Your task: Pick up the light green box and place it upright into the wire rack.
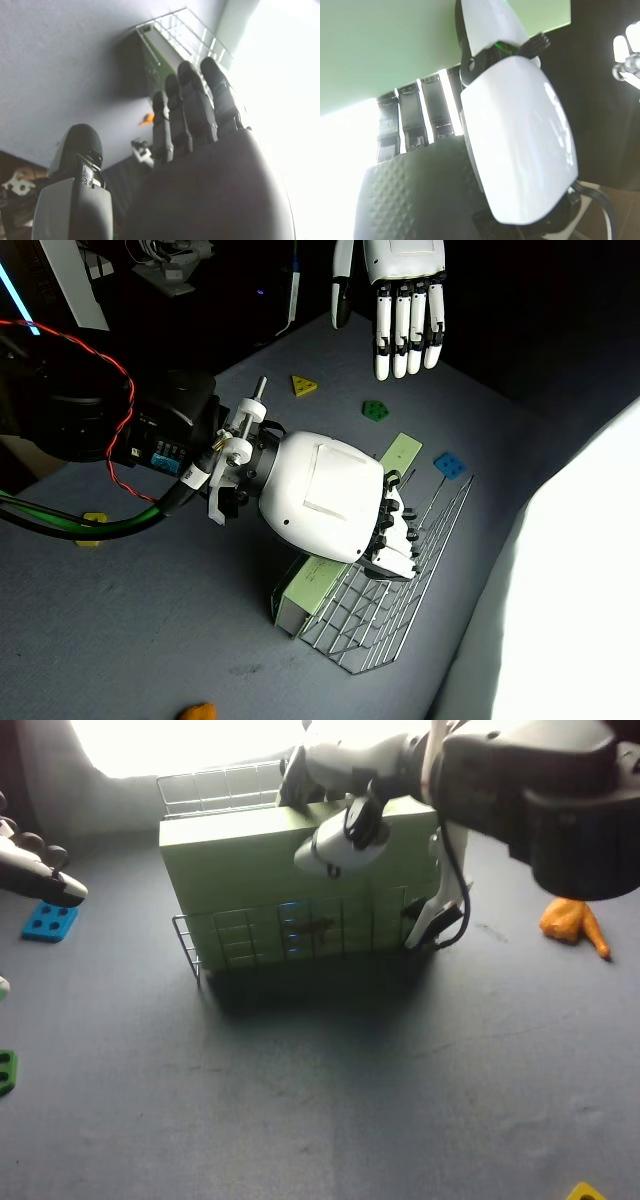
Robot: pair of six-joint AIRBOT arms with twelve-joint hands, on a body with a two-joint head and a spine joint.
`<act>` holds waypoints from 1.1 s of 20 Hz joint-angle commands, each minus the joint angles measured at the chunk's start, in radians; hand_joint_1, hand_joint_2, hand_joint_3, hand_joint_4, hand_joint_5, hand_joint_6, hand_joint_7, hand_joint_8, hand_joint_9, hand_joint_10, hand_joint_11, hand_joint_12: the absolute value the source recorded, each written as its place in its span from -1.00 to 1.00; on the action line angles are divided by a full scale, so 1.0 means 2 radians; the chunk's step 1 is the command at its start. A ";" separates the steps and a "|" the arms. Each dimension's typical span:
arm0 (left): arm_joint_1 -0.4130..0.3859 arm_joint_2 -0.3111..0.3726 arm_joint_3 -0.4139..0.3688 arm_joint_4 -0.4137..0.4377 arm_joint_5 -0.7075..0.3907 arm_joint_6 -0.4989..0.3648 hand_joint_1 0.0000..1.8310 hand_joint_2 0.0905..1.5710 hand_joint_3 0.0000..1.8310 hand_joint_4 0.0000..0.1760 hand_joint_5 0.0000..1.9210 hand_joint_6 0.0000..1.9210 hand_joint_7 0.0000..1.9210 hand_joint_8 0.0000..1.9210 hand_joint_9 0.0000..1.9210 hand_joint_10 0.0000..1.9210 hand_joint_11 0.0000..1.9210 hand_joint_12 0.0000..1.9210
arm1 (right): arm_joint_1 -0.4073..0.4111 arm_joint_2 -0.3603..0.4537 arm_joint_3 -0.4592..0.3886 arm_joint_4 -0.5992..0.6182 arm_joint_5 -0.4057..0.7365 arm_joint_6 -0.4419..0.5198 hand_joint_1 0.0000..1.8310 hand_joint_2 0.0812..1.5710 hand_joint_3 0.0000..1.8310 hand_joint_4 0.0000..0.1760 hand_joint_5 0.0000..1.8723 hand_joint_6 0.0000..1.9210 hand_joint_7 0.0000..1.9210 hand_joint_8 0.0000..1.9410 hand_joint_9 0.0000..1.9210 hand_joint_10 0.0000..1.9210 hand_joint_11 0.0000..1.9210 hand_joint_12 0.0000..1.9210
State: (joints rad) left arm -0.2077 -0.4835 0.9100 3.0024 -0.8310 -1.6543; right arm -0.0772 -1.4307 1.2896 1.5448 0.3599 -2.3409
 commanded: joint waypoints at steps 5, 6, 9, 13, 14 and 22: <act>-0.003 -0.001 0.000 0.005 0.042 0.000 -0.51 0.58 -1.00 -0.70 -0.67 -0.99 -0.65 -1.00 -0.64 -0.99 -1.00 -0.21 | 0.028 0.055 -0.043 -0.018 0.002 0.001 0.04 0.33 -1.00 -1.00 -0.35 -1.00 -0.63 -0.08 -0.76 0.54 -0.77 0.94; -0.003 -0.001 0.000 0.005 0.042 0.000 -0.51 0.58 -1.00 -0.70 -0.67 -0.99 -0.65 -1.00 -0.64 -0.99 -1.00 -0.20 | 0.031 0.071 -0.057 -0.017 0.003 0.006 0.05 0.34 -1.00 -1.00 -0.36 -1.00 -0.63 -0.07 -0.76 0.53 -0.77 0.94; -0.002 -0.001 0.001 0.005 0.042 0.000 -0.53 0.59 -1.00 -0.75 -0.71 -1.00 -0.69 -1.00 -0.66 -1.00 -1.00 -0.26 | 0.035 0.117 -0.101 -0.159 0.018 0.101 0.04 0.36 -1.00 -1.00 -0.39 -1.00 -0.51 -0.40 -0.71 0.29 -0.87 0.94; 0.000 0.000 -0.001 0.005 0.042 0.000 -0.52 0.59 -1.00 -0.77 -0.71 -1.00 -0.69 -1.00 -0.66 -1.00 -1.00 -0.27 | 0.034 0.167 -0.141 -0.240 0.037 0.133 0.06 0.36 -1.00 -1.00 -0.39 -1.00 -0.42 -0.62 -0.69 0.26 -0.89 0.95; 0.000 0.000 -0.001 0.005 0.042 0.000 -0.52 0.59 -1.00 -0.77 -0.71 -1.00 -0.69 -1.00 -0.66 -1.00 -1.00 -0.27 | 0.031 0.180 -0.150 -0.252 0.043 0.140 0.06 0.36 -1.00 -1.00 -0.39 -1.00 -0.42 -0.62 -0.69 0.26 -0.89 0.95; 0.001 0.000 0.001 0.005 0.042 0.000 -0.57 0.60 -1.00 -0.63 -0.71 -1.00 -0.66 -0.99 -0.66 -1.00 -1.00 -0.25 | 0.035 0.269 -0.219 -0.252 0.049 0.168 0.12 0.36 -1.00 -1.00 -0.52 -1.00 -0.50 -0.70 -0.78 0.29 -1.00 1.00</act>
State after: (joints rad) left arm -0.2005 -0.4835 0.9100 3.0024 -0.8307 -1.6547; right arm -0.0246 -0.8944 0.8524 1.0798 0.3969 -2.0098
